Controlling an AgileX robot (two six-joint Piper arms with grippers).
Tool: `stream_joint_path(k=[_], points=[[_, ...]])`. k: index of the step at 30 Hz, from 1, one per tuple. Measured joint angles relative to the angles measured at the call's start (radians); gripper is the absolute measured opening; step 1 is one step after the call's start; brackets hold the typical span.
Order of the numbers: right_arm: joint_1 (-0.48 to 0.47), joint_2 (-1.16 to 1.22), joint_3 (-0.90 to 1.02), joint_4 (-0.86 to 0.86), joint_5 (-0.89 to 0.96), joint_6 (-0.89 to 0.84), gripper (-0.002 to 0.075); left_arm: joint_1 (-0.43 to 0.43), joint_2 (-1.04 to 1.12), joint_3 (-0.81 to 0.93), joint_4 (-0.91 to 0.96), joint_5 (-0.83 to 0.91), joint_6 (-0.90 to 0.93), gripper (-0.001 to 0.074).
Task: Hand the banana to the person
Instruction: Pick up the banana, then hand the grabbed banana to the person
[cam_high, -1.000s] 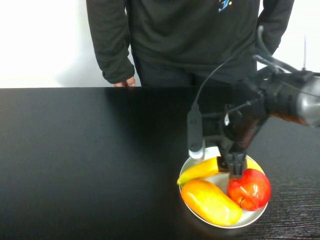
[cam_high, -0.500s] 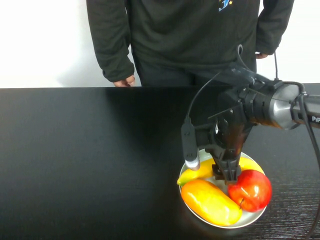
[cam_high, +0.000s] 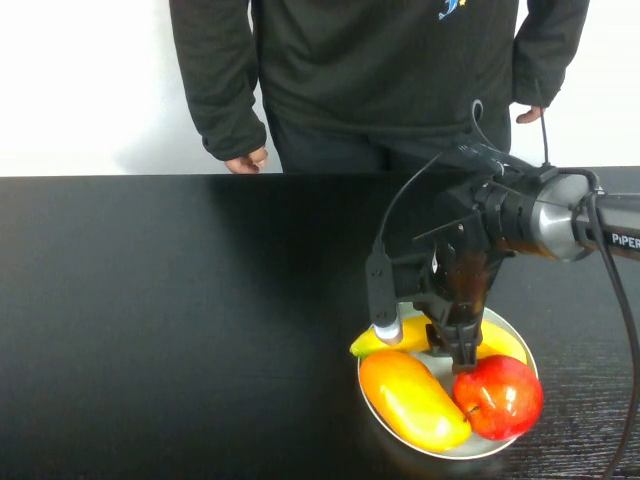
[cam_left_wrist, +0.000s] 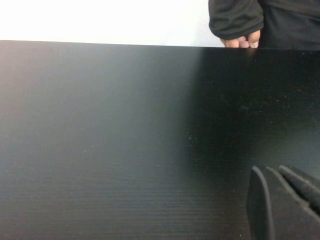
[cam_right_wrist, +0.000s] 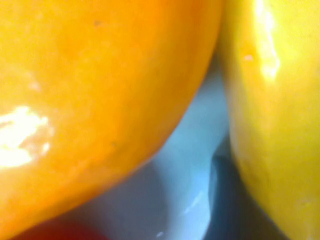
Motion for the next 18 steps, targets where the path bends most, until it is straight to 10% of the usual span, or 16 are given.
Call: stream_joint_path(k=[6,7,8,16,17,18], points=[[0.0,-0.122,0.0,-0.002,0.063,0.142,0.0252,0.0,0.0,0.0,0.0,0.0,0.0,-0.0004],[0.0,-0.147,0.0,-0.002,0.082,0.162,-0.0006,0.0,0.0,0.0,0.0,0.0,0.0,-0.0004],[0.0,-0.181,0.0,-0.002,0.106,0.183,0.0252,0.0,0.0,0.0,0.0,0.0,0.0,-0.0004],[0.02,-0.458,-0.001,-0.083,0.329,0.335,0.0252,0.0,0.0,0.0,0.0,0.0,0.0,-0.0004],[0.032,-0.49,-0.001,-0.106,0.364,0.355,-0.0006,0.0,0.0,0.0,0.0,0.0,0.0,-0.0004],[0.039,-0.522,-0.004,-0.124,0.396,0.373,-0.0006,0.0,0.0,0.0,0.0,0.0,0.0,-0.0004]])
